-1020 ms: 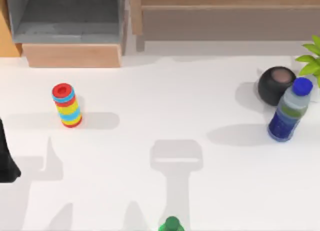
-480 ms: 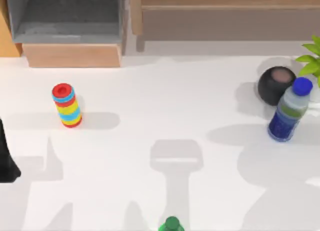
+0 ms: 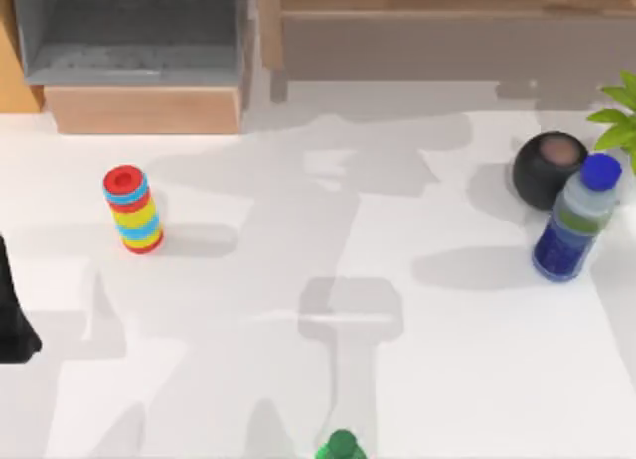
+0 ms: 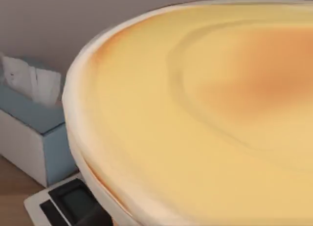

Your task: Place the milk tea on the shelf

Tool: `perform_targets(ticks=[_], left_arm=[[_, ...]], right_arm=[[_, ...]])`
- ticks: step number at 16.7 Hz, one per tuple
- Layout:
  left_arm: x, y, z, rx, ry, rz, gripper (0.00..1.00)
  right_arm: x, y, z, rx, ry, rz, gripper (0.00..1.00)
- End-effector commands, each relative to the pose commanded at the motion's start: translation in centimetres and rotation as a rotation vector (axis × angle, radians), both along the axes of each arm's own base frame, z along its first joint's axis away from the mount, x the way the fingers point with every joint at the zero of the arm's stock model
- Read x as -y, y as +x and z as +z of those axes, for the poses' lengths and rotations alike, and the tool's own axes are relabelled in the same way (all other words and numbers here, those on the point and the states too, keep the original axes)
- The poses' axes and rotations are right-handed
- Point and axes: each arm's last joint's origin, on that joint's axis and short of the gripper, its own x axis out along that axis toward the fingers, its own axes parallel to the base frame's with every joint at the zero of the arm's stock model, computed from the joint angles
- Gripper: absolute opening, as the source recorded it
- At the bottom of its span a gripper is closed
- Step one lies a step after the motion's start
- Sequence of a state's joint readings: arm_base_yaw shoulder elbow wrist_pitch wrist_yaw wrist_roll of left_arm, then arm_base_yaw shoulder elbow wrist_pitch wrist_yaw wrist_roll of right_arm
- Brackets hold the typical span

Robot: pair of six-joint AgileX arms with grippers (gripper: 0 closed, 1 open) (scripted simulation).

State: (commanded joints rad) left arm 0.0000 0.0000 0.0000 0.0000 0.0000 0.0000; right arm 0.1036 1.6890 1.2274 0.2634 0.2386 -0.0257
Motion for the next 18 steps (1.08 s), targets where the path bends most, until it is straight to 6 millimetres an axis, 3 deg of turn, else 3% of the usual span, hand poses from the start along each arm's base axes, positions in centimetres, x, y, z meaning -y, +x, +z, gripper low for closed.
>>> perform_targets(ticks=[5, 9, 12, 18], left_arm=[[0.0, 0.0, 0.0, 0.0, 0.0, 0.0, 1.0], [0.0, 0.0, 0.0, 0.0, 0.0, 0.0, 1.0], [0.0, 0.0, 0.0, 0.0, 0.0, 0.0, 1.0], [0.0, 0.0, 0.0, 0.0, 0.0, 0.0, 1.0]], right_arm=[[-10.3, 1.8, 0.4, -0.041, 0.029, 0.063, 0.0], [-15.7, 2.5, 0.6, -0.026, 0.058, 0.09, 0.0], [-17.0, 2.8, 1.3, 0.001, 0.078, 0.091, 0.0], [-16.8, 2.8, 1.2, -0.001, 0.079, 0.089, 0.0]])
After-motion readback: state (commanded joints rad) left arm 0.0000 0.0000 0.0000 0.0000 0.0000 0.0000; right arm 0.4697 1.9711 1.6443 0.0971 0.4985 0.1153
